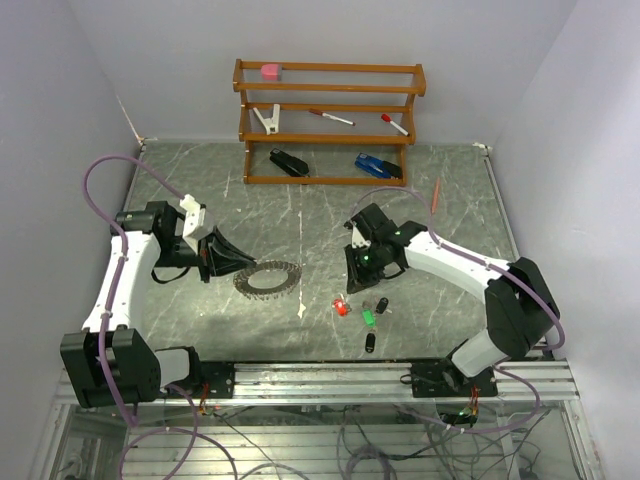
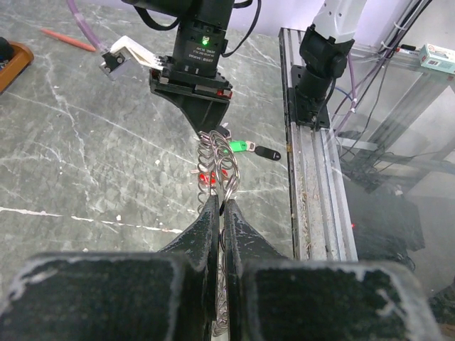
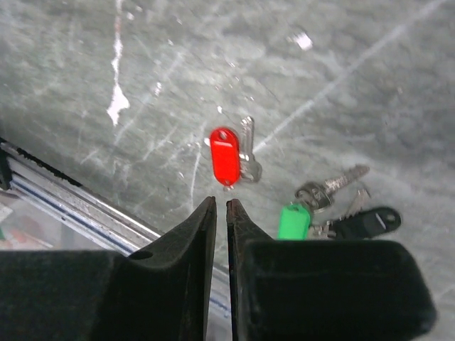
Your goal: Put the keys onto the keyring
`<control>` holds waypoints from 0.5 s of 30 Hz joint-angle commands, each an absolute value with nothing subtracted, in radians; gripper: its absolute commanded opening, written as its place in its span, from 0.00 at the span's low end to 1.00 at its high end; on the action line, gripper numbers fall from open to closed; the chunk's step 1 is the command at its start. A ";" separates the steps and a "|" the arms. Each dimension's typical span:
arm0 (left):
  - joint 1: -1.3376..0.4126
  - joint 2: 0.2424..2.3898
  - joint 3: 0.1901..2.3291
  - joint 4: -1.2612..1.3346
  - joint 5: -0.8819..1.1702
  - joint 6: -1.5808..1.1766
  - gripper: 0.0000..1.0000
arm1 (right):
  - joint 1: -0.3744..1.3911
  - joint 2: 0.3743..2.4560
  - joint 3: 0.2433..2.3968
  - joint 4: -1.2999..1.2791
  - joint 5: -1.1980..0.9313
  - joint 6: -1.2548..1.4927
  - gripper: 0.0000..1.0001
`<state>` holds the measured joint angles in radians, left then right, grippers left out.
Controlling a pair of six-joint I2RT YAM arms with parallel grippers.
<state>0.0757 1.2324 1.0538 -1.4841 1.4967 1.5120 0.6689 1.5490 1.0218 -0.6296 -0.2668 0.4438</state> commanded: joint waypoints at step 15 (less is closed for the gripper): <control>0.075 1.186 1.066 -1.493 1.568 1.581 0.07 | 0.748 1.667 1.065 -0.742 -0.223 0.645 0.33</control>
<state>0.0757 1.2049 1.0538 -1.4864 1.4967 1.5394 0.7330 1.6478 1.0328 -0.7349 -0.2317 0.6067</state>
